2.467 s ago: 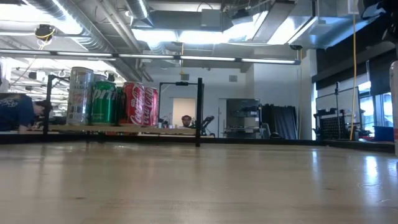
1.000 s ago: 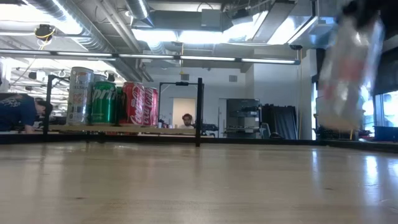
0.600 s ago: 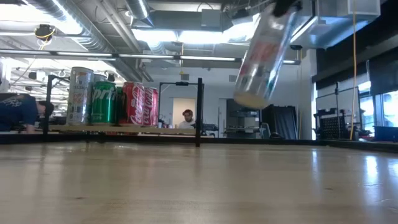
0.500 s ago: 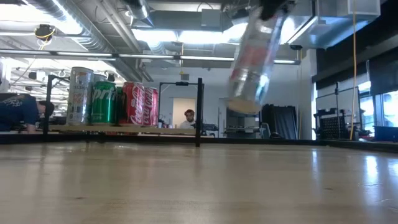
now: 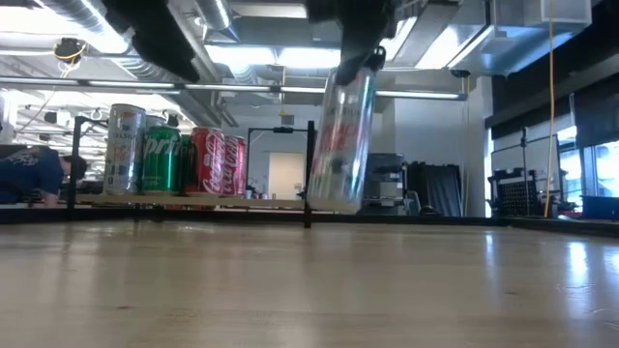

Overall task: Place canned beverage on shelf
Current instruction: Put the top white-pink soda can on the shelf

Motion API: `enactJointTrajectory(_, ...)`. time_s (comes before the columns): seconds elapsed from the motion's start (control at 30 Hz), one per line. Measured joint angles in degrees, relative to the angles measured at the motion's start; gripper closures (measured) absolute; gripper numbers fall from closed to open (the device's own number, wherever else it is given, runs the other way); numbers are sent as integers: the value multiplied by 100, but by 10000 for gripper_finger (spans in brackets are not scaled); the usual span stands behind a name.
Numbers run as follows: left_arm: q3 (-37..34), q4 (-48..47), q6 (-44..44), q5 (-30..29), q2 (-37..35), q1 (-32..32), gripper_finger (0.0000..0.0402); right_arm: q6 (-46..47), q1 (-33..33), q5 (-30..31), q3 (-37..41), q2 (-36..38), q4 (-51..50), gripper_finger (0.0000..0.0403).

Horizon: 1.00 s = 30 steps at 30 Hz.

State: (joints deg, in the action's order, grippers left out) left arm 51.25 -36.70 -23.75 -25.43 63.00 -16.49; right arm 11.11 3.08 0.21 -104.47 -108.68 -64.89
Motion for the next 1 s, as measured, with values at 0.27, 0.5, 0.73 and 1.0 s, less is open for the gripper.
enactJointTrajectory(0.27, -270, 101, 90, -1, -2, 8, 75, 243, -178, -91, 98, -94, 75, 174)
enactJointTrajectory(0.5, -308, 196, 183, -2, 0, 24, 75, 279, -160, -45, 409, -94, 342, 174)
enactJointTrajectory(0.73, -308, 218, 184, -4, 0, 24, 75, 167, -160, -21, 494, -94, 518, 166)
enactJointTrajectory(1.0, -308, 220, 181, -3, 0, 24, 75, 128, -156, 170, 496, -90, 677, 97)
